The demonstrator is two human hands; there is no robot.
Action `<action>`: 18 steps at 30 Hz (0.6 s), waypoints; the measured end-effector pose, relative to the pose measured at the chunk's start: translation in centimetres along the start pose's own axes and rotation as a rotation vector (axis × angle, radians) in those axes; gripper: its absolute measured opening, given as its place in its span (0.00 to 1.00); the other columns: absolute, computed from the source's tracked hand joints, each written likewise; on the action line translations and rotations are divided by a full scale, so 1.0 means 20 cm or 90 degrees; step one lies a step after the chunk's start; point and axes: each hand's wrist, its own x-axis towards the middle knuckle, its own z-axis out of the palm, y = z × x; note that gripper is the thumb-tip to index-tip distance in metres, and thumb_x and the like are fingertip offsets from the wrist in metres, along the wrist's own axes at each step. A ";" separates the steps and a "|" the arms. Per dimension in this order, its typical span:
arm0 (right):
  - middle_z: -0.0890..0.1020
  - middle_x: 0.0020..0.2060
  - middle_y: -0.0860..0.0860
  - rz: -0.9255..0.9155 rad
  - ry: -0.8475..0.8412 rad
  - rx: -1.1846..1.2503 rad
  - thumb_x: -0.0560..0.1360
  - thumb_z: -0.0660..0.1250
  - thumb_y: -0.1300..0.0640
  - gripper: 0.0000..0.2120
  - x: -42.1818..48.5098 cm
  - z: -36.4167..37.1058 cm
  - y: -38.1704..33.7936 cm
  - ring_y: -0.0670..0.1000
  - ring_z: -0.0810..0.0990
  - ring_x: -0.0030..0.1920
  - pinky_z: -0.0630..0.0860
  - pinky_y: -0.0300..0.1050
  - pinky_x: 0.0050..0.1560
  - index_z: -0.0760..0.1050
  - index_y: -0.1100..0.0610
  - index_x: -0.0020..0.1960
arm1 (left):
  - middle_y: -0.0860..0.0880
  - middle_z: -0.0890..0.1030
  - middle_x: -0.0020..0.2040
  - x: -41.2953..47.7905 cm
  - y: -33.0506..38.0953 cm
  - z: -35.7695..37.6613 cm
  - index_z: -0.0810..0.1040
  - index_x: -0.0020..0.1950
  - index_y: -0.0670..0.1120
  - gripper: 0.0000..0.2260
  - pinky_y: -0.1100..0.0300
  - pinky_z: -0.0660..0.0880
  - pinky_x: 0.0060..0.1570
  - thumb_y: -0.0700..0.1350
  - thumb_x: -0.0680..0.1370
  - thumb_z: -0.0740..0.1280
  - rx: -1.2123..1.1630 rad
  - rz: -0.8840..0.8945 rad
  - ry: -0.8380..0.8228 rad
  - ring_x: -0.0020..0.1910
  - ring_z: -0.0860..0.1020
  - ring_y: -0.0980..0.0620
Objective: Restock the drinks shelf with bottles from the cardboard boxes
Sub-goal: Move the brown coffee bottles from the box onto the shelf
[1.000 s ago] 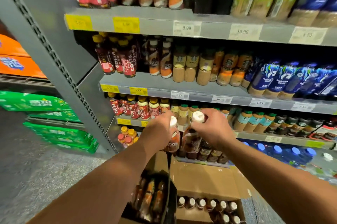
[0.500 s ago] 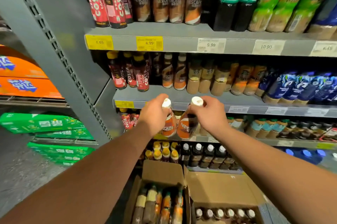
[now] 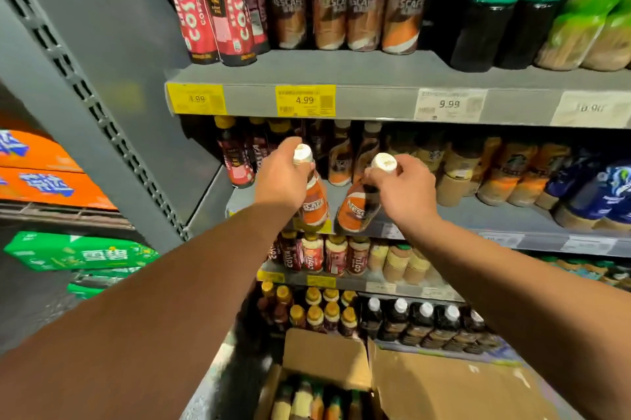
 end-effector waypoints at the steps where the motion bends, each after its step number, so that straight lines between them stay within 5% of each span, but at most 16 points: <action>1: 0.78 0.38 0.48 0.002 0.002 0.002 0.72 0.71 0.56 0.04 0.03 0.01 0.00 0.49 0.76 0.40 0.70 0.44 0.40 0.76 0.54 0.45 | 0.44 0.78 0.60 0.04 0.01 0.01 0.72 0.67 0.46 0.17 0.57 0.72 0.55 0.42 0.78 0.66 -0.003 -0.003 0.010 0.58 0.75 0.44; 5: 0.79 0.49 0.55 0.008 0.026 -0.009 0.73 0.70 0.54 0.08 0.14 0.07 0.03 0.53 0.77 0.47 0.73 0.47 0.46 0.78 0.56 0.48 | 0.42 0.79 0.58 0.18 0.02 0.05 0.73 0.62 0.43 0.13 0.48 0.73 0.57 0.44 0.78 0.66 0.014 -0.013 0.036 0.57 0.76 0.42; 10: 0.79 0.50 0.55 0.039 0.056 0.011 0.73 0.70 0.52 0.10 0.21 0.14 0.09 0.54 0.78 0.49 0.76 0.53 0.52 0.78 0.56 0.51 | 0.39 0.79 0.53 0.29 0.00 0.13 0.76 0.54 0.38 0.12 0.46 0.75 0.54 0.46 0.78 0.66 0.020 -0.045 0.013 0.52 0.77 0.39; 15: 0.78 0.46 0.56 0.036 0.077 0.001 0.73 0.69 0.50 0.11 0.26 0.17 0.11 0.54 0.76 0.42 0.72 0.49 0.41 0.75 0.59 0.43 | 0.36 0.79 0.46 0.35 -0.03 0.20 0.76 0.42 0.36 0.12 0.53 0.69 0.40 0.44 0.79 0.65 0.087 -0.055 -0.006 0.49 0.78 0.36; 18: 0.72 0.42 0.53 0.015 0.082 -0.043 0.74 0.68 0.50 0.16 0.27 0.17 0.11 0.47 0.67 0.35 0.62 0.41 0.33 0.66 0.55 0.35 | 0.34 0.79 0.51 0.37 -0.03 0.25 0.78 0.47 0.33 0.12 0.51 0.71 0.44 0.42 0.79 0.63 0.131 -0.074 -0.003 0.52 0.77 0.35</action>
